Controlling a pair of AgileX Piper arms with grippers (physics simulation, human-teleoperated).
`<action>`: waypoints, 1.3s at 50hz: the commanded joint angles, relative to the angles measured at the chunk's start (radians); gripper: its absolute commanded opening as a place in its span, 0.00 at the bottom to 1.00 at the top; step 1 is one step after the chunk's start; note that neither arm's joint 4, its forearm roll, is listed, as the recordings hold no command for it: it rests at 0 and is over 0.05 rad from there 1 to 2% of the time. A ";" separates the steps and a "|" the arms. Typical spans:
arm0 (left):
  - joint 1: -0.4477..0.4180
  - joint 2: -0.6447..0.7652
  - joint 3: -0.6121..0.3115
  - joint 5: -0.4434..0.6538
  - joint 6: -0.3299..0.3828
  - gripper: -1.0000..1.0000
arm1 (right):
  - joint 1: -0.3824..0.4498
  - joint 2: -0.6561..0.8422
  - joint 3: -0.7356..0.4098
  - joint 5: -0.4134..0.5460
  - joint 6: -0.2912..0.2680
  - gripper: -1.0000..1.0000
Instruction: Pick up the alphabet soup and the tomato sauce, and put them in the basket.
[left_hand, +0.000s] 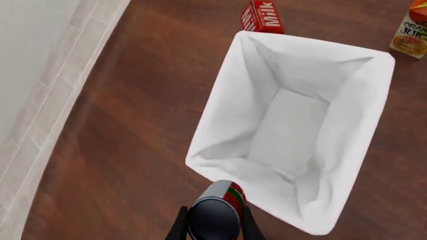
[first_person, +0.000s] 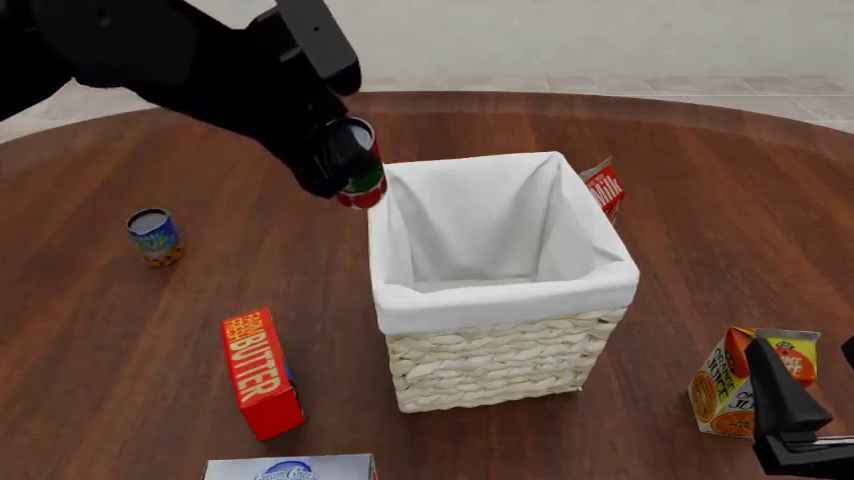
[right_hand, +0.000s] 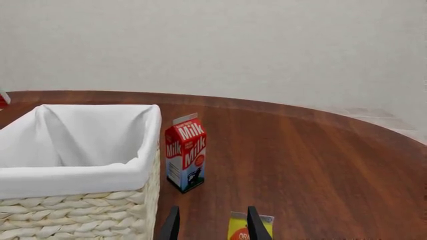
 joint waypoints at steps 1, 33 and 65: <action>-0.032 0.037 -0.061 0.011 0.027 0.00 | -0.001 -0.020 -0.001 0.019 0.003 1.00; -0.132 0.152 -0.142 -0.022 0.013 0.00 | -0.014 0.011 -0.001 -0.013 0.014 1.00; -0.178 0.237 -0.138 -0.053 -0.010 0.00 | -0.016 0.024 -0.001 -0.025 0.017 1.00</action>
